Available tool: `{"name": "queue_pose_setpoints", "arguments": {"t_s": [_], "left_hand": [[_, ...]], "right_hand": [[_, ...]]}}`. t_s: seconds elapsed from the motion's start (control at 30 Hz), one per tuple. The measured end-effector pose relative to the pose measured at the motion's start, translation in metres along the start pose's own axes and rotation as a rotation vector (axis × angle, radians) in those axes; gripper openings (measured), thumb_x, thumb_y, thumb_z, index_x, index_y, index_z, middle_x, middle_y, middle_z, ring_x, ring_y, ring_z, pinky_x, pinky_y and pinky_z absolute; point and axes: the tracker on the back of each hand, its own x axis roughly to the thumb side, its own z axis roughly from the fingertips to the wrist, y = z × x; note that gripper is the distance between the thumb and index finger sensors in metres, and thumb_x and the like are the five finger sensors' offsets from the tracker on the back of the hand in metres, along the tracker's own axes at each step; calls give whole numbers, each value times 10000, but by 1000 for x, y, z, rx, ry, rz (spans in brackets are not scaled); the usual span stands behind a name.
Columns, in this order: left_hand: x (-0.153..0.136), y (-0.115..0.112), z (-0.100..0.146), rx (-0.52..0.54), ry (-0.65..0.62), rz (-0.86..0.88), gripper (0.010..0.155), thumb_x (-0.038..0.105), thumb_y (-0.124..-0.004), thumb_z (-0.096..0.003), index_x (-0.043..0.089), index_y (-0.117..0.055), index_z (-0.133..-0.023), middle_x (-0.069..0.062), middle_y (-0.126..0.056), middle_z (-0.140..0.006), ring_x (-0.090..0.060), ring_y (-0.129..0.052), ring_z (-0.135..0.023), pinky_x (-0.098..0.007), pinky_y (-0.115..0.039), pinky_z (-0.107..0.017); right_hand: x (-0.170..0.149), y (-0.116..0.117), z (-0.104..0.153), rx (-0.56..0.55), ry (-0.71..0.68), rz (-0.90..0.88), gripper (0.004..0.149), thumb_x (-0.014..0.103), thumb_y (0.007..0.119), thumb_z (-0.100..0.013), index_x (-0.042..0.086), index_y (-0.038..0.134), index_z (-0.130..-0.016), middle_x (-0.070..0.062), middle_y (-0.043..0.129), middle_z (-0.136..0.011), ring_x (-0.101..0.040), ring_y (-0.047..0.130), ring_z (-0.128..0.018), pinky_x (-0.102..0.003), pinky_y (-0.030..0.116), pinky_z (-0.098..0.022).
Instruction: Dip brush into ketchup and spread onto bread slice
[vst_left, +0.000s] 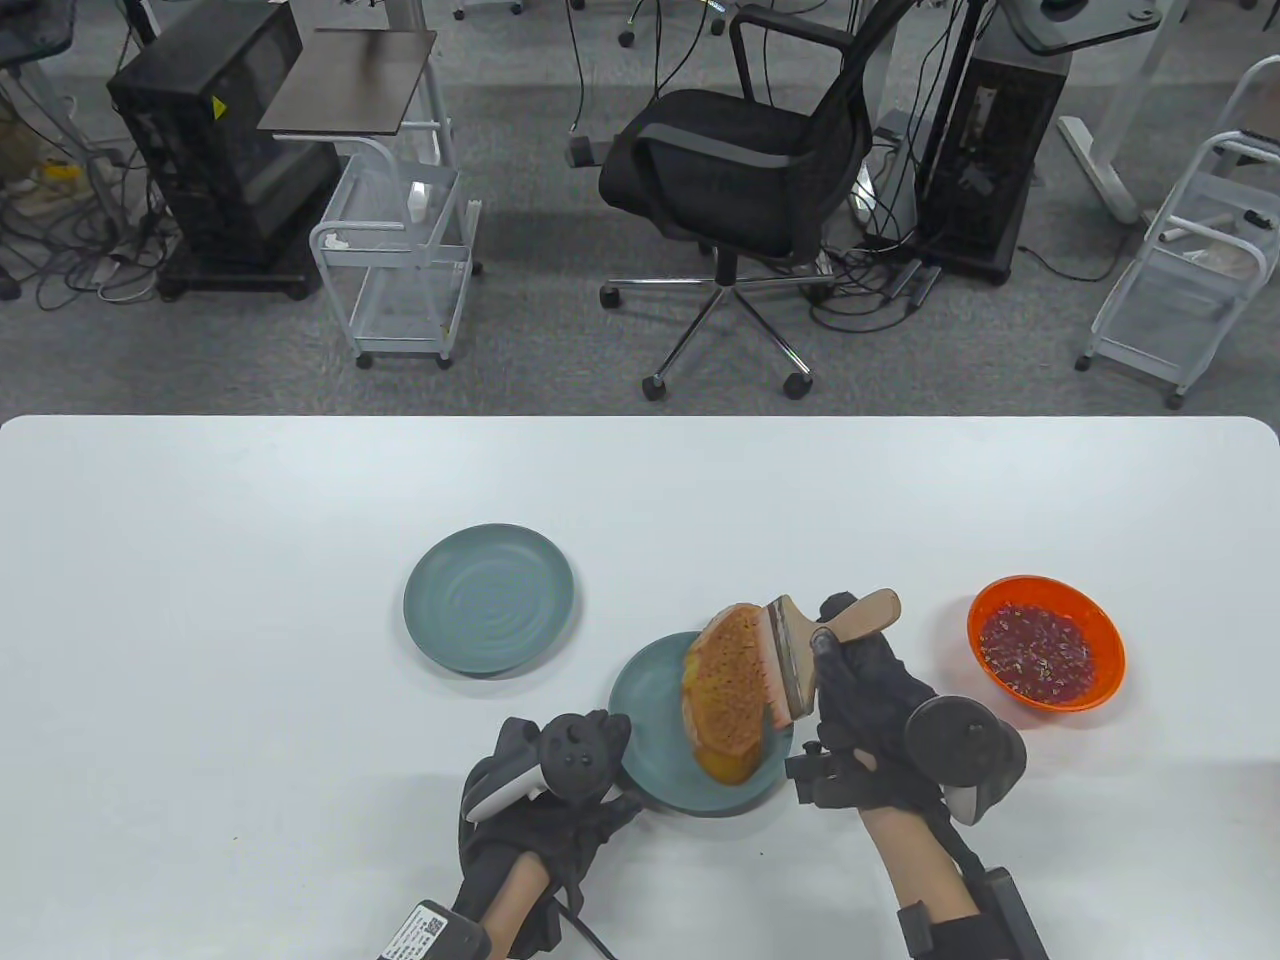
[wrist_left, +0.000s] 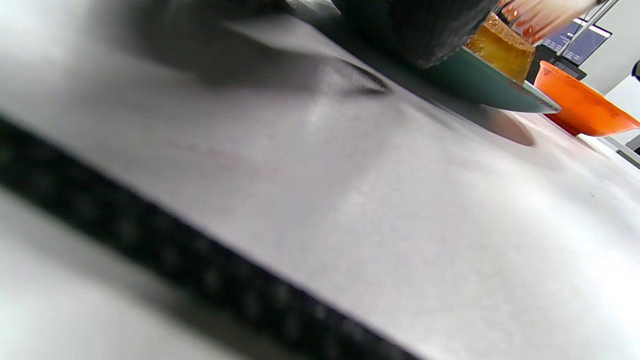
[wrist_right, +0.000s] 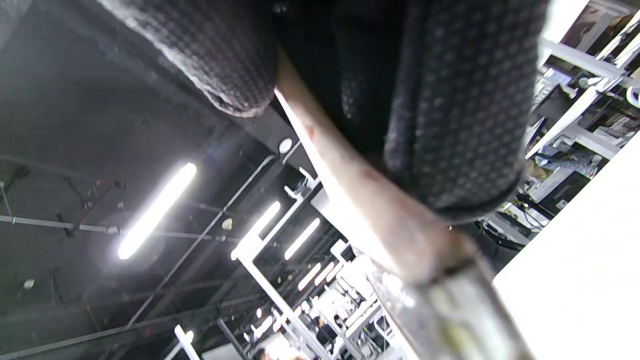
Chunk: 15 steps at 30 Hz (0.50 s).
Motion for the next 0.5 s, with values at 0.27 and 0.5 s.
{"name": "queue_pose_setpoints", "arguments": {"t_s": [0.27, 0.5], "left_hand": [[-1, 0, 0, 2, -5, 15, 742, 407, -653, -656, 183, -135, -1136, -141, -160, -1192, -392, -145, -1087, -601, -225, -698], [-1, 0, 0, -1, -4, 20, 739, 408, -651, -657, 187, -134, -1137, -136, -158, -1193, -385, -142, -1087, -594, -223, -699]], "right_hand": [[-10, 41, 13, 108, 226, -210, 496, 218, 825, -526, -66, 739, -924, -373, 833, -750, -491, 1047, -501, -440, 986, -280], [-20, -8, -1, -106, 98, -53, 496, 238, 811, -531, -32, 721, -937, -346, 823, -775, -469, 1046, -533, -428, 990, -305]]}}
